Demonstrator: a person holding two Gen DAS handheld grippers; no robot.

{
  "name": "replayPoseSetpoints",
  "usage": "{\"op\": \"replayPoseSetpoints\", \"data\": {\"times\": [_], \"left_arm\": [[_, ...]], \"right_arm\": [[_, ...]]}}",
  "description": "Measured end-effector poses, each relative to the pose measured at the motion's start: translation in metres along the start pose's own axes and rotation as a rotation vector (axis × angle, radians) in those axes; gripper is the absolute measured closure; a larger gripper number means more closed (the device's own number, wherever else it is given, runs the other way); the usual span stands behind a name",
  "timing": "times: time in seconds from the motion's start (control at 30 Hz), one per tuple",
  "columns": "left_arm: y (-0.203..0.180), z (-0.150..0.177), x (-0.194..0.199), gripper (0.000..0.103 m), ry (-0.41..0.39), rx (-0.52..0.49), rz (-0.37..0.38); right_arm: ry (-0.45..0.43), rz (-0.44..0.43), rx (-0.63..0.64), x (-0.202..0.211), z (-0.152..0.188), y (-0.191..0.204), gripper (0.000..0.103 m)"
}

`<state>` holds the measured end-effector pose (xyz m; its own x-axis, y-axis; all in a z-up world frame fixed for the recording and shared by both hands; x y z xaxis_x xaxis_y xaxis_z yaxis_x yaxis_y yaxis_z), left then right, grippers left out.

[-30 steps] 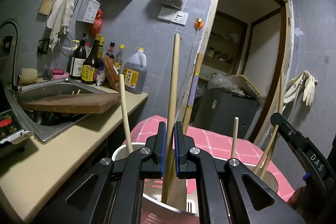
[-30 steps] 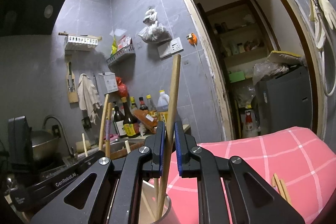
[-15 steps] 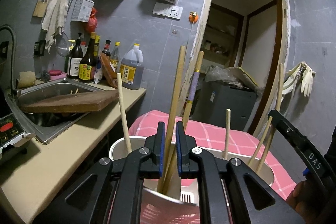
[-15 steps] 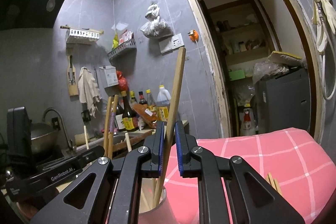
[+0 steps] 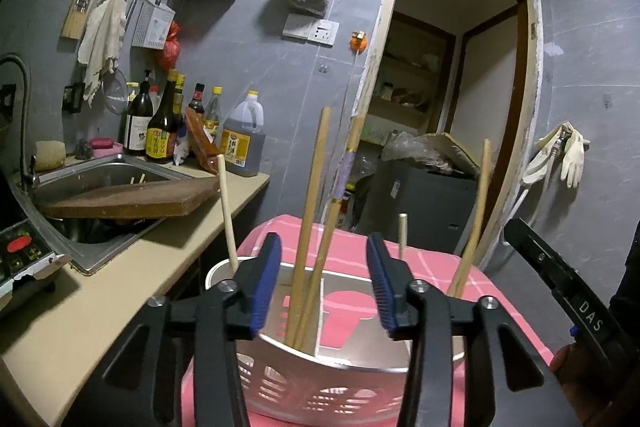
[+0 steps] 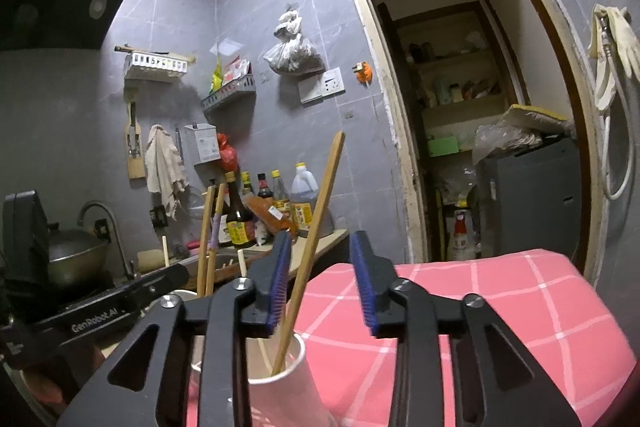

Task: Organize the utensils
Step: 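Withdraw both tools from the caddy back over the loose chopsticks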

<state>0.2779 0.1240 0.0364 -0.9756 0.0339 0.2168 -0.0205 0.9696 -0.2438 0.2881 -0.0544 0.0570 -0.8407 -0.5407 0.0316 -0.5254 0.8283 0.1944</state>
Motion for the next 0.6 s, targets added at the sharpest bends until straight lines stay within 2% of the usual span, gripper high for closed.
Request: {"op": "replayPoseSetpoints", "data": {"times": [0.07,0.2,0.27,0.3,0.43,0.5,0.57,0.6], "left_arm": [[-0.005,-0.002,0.006,0.048,-0.012,-0.005,0.004],[-0.016,-0.005,0.018,0.037,-0.028,-0.018,0.012],[-0.024,-0.006,0.025,0.027,-0.037,-0.026,0.021],[-0.028,-0.006,0.028,0.024,-0.041,-0.030,0.024],[-0.048,-0.005,0.040,0.018,-0.051,-0.056,0.046],[-0.059,-0.002,0.043,0.010,-0.048,-0.066,0.057],[-0.070,0.002,0.049,0.007,-0.050,-0.073,0.072],[-0.076,0.004,0.050,0.006,-0.048,-0.080,0.080]], "right_arm": [[-0.002,0.005,0.002,0.008,-0.003,-0.002,0.055],[-0.007,0.023,0.011,0.032,-0.012,-0.010,0.043],[-0.006,0.042,0.023,0.044,-0.016,-0.014,0.030],[-0.006,0.051,0.028,0.052,-0.017,-0.017,0.028],[-0.002,0.092,0.050,0.076,-0.022,-0.030,0.016],[0.003,0.115,0.058,0.088,-0.024,-0.038,0.009],[0.005,0.139,0.064,0.098,-0.024,-0.045,0.000],[0.005,0.148,0.067,0.102,-0.023,-0.048,0.000]]}}
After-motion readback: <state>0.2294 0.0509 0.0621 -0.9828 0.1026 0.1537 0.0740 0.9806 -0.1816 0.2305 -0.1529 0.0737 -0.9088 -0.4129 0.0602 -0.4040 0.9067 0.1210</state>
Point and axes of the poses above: each gripper's, at about its wrist camera, not at the fingertips, and x roughly against the way its jaws point, y to its left, z to its underside, the point moved 8 cm from there along -x, roughly the way its jaws point, and after that the axes turned 1 degree about -z, right-handed, at the moved point
